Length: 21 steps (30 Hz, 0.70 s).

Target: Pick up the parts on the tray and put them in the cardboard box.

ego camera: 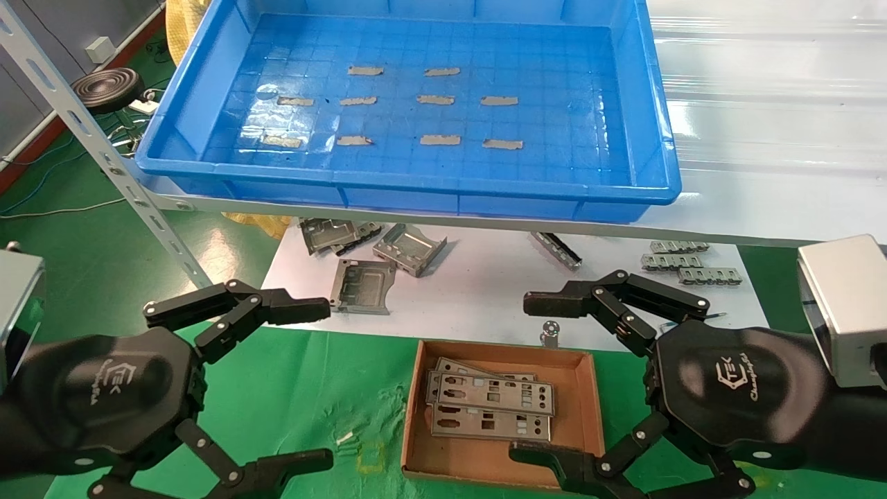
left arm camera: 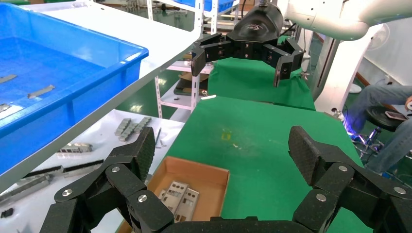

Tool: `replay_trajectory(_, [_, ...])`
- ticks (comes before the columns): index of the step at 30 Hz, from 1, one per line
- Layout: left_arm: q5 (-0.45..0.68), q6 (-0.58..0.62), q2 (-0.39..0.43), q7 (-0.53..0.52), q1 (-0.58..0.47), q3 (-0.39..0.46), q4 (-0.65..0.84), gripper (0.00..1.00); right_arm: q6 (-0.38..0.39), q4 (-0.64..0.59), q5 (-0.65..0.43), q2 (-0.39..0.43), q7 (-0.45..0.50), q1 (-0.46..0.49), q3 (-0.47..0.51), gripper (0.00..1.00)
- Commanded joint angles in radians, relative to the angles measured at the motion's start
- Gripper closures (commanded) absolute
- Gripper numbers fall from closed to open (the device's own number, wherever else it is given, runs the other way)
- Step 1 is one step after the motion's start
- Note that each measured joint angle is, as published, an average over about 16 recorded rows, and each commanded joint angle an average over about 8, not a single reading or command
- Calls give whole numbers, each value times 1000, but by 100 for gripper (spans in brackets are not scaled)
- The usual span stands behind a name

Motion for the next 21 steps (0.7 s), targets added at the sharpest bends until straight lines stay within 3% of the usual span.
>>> replay_trajectory(1, [0, 0, 0, 0, 0, 0, 0, 0, 0, 0, 0, 0, 0, 0, 0, 0])
replay_trajectory(21, [0, 0, 1, 0, 0, 0, 1, 0, 0, 0, 0, 0, 0, 0, 0, 0])
